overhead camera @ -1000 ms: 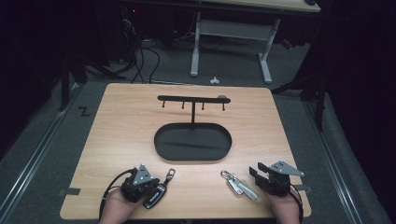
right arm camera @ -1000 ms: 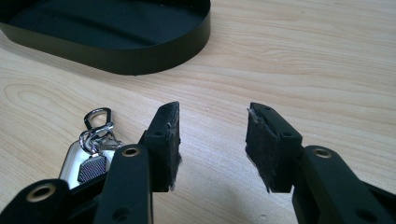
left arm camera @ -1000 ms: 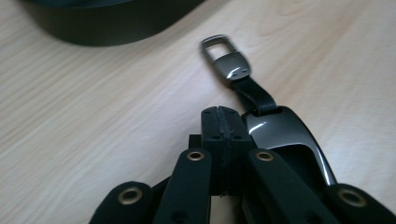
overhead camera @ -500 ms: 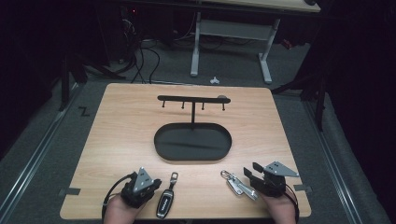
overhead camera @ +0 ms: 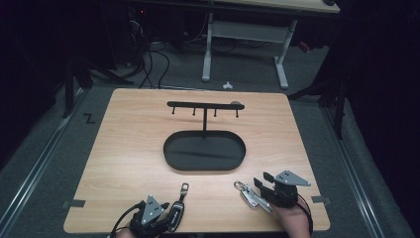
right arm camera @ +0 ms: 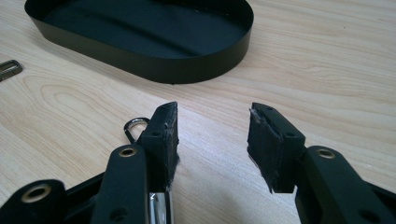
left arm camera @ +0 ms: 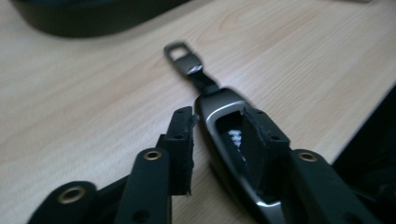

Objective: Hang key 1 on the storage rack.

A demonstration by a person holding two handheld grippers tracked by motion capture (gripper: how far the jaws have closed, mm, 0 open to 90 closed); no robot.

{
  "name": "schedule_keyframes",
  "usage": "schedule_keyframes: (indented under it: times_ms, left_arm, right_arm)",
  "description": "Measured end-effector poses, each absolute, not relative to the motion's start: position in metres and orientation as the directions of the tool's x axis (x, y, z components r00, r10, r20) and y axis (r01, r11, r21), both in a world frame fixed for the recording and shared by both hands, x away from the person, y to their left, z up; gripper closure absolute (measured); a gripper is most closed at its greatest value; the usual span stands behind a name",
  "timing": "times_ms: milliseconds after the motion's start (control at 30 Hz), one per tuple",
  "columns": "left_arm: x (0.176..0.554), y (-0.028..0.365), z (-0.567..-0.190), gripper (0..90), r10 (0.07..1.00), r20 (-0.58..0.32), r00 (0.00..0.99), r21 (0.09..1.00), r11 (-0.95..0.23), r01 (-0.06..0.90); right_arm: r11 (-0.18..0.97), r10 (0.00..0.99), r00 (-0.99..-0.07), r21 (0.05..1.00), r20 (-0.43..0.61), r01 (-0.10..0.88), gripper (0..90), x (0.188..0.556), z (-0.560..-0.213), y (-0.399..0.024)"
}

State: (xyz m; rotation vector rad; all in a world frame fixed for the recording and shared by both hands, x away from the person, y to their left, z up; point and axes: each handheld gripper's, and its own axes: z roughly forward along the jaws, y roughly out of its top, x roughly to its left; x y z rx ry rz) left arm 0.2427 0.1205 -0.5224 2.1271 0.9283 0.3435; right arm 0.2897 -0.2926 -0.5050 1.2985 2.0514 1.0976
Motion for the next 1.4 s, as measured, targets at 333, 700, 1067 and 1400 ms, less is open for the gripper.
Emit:
schedule_keyframes:
  times_ms: [333,700,1067,1400]
  left_arm:
    - [0.264,0.098,-0.522,83.9,0.72,0.0,0.694,0.723,-0.48,0.497]
    - [0.281,0.087,-0.525,81.7,0.742,0.002,0.671,0.758,-0.438,0.482]
    - [0.269,0.121,-0.518,88.9,0.766,0.024,0.643,0.786,-0.411,0.461]
    - [0.264,0.098,-0.528,90.0,0.703,0.071,0.708,0.72,-0.527,0.452]
  right_arm:
    - [0.232,0.9,-0.435,0.82,0.022,0.523,53.6,0.287,-0.506,-0.293]
    - [0.234,0.898,-0.44,0.818,0.026,0.526,53.6,0.289,-0.508,-0.295]
    - [0.261,0.889,-0.458,0.821,0.001,0.508,58.4,0.287,-0.507,-0.291]
    - [0.223,0.903,-0.429,0.836,0.017,0.502,51.7,0.288,-0.507,-0.296]
